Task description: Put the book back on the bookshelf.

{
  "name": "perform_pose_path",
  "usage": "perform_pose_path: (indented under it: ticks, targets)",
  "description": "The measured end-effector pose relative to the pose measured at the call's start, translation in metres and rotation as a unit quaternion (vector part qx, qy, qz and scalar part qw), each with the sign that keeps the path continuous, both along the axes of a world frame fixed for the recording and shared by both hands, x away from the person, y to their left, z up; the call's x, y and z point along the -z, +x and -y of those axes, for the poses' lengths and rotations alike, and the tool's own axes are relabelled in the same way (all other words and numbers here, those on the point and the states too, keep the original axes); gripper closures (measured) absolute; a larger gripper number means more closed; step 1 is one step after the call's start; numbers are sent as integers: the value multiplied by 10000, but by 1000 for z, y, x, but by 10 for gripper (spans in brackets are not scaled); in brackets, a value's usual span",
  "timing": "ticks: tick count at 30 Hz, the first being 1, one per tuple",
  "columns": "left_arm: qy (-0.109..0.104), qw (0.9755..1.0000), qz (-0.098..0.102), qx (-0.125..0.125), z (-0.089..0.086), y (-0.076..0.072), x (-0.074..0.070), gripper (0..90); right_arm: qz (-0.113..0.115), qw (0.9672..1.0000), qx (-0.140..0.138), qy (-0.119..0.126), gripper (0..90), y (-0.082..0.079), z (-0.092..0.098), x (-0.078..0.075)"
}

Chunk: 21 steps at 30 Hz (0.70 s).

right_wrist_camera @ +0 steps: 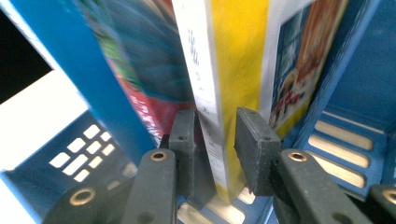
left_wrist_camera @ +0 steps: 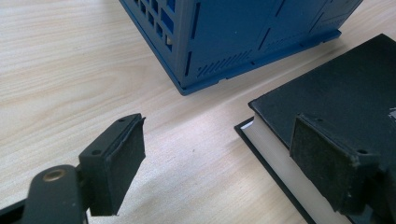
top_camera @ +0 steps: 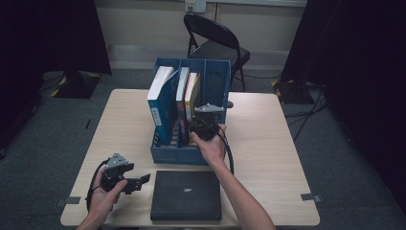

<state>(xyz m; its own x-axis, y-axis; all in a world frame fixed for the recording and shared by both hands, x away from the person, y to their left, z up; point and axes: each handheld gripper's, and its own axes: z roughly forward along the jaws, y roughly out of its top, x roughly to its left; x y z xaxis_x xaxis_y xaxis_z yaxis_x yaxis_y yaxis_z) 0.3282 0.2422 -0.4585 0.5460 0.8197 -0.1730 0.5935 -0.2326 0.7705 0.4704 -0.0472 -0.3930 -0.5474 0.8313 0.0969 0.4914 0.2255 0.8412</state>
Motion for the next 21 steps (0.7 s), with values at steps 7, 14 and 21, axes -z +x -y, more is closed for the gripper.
perform_pose_path:
  ticks: [7,14,21]
  targets:
    - [5,10000,11,47,1,0,0,178,107,9994,-284,178,634,-16,11,-12]
    - [12,9999,-97,86,2,0,0,178,297,9978,-518,295,572,-39,32,-14]
    - [32,9997,-157,171,6,0,1,180,252,9972,-650,276,537,-60,57,-11]
